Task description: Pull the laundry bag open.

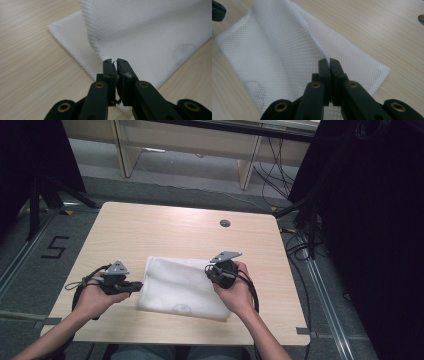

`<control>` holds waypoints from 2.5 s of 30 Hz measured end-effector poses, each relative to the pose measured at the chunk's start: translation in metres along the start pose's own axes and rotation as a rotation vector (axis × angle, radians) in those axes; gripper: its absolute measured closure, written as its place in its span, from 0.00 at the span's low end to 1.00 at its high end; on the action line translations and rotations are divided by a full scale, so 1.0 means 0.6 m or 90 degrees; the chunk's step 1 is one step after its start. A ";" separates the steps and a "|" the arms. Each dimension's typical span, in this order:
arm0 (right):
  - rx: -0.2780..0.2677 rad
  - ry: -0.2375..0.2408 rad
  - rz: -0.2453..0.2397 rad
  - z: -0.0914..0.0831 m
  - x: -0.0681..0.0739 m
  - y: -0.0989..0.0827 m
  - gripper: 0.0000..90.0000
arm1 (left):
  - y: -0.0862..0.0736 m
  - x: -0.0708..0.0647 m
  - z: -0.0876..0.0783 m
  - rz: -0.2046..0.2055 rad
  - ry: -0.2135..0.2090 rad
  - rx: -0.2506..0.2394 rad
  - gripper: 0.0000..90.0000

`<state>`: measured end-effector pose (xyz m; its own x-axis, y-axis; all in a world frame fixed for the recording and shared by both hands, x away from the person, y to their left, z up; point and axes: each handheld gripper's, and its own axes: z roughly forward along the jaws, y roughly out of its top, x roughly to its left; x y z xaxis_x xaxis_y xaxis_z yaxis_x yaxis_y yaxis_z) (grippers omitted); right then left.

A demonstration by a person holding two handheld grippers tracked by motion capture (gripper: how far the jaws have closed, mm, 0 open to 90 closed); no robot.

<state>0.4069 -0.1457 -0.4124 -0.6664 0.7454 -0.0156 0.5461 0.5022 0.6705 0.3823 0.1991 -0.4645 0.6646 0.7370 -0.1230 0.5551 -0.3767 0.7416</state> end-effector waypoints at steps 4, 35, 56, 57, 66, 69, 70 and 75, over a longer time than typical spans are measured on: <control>-0.007 0.001 -0.027 -0.004 0.000 0.003 1.00 | -0.003 0.022 0.002 0.004 0.027 0.019 0.95; -0.059 0.054 -0.060 -0.082 0.066 -0.033 1.00 | -0.010 0.069 -0.001 -0.047 0.063 0.006 0.90; -0.050 0.134 -0.067 -0.116 0.096 -0.081 1.00 | -0.005 0.069 0.006 -0.029 0.061 -0.005 0.90; -0.051 0.138 -0.062 -0.116 0.099 -0.084 1.00 | -0.003 0.070 0.005 -0.023 0.057 -0.004 0.90; -0.027 0.185 -0.090 -0.112 0.110 -0.107 1.00 | 0.030 0.061 0.002 -0.008 0.038 -0.042 0.90; -0.026 0.192 -0.078 -0.111 0.120 -0.115 1.00 | 0.034 0.054 0.005 0.000 0.033 -0.046 0.90; -0.012 0.198 -0.087 -0.114 0.119 -0.115 1.00 | 0.035 0.052 0.007 0.001 0.030 -0.045 0.90; 0.000 0.218 -0.117 -0.106 0.125 -0.124 1.00 | 0.043 0.041 0.015 0.019 0.004 -0.033 0.89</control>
<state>0.2841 -0.1553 -0.4163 -0.8844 0.4528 0.1132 0.4014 0.6140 0.6797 0.4174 0.2024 -0.4544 0.6775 0.7292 -0.0964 0.5078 -0.3689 0.7785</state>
